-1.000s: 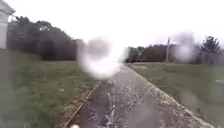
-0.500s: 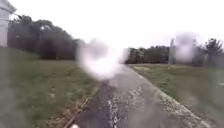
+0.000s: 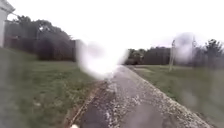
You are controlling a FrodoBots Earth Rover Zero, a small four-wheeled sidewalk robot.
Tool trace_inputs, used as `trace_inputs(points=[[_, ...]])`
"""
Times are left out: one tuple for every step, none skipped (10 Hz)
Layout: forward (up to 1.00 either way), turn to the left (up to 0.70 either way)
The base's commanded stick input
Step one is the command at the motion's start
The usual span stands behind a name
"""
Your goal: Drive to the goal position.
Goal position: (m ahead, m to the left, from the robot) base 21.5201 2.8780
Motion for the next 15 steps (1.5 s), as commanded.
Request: trace_inputs(points=[[0.70, 0.00], [0.70, 0.00], [0.70, 0.00], [0.70, 0.00], [0.70, 0.00], [0.70, 0.00], [0.70, -0.01], [0.70, -0.03], [0.70, 0.00], [0.70, 0.00], [0.70, 0.00], [0.70, 0.00], [0.70, 0.00], [0.70, 0.00], [0.70, 0.00]])
